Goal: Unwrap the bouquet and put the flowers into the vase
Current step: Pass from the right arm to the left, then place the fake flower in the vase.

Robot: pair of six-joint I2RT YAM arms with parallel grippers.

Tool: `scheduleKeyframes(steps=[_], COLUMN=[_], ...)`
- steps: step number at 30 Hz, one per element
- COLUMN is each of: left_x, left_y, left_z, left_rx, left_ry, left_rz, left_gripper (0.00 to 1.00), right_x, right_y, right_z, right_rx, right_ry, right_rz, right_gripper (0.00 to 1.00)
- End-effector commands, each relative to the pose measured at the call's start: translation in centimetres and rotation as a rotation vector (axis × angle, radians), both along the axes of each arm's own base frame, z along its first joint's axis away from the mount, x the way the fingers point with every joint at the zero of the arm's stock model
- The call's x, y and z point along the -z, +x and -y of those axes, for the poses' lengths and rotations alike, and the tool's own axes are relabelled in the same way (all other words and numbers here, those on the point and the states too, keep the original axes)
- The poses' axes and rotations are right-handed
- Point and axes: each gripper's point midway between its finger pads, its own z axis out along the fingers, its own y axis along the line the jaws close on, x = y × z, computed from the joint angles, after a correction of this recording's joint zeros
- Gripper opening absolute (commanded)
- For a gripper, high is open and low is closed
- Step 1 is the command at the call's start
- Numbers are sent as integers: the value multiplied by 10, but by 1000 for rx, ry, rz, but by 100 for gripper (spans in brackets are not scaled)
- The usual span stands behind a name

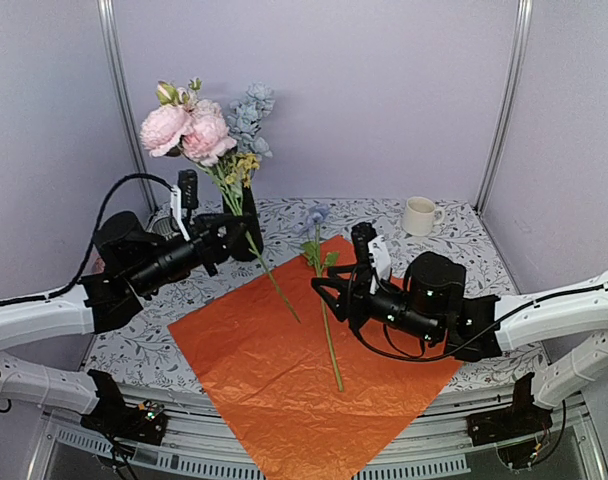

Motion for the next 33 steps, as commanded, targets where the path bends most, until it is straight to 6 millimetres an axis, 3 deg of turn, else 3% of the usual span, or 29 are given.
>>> scheduleKeyframes(steps=[1, 9, 14, 18, 26, 33], left_x=[-28, -81, -99, -119, -132, -109], left_y=[44, 105, 144, 165, 182, 198], left_z=[-45, -73, -59, -46, -38, -33], left_rx=[-342, -600, -643, -661, -703, -713], left_ry=[206, 381, 467, 500, 535, 574], left_rz=[184, 379, 483, 521, 589, 554], left_gripper=[5, 5, 5, 4, 5, 5], right_x=[-20, -36, -40, -32, 0, 13], right_y=[22, 72, 91, 97, 100, 101], right_z=[44, 112, 136, 137, 133, 127], right_rx=[231, 429, 464, 468, 465, 439], right_ry=[5, -57, -43, -69, -105, -116], right_rz=[87, 212, 251, 271, 252, 228], right_gripper=[44, 46, 46, 45, 45, 45])
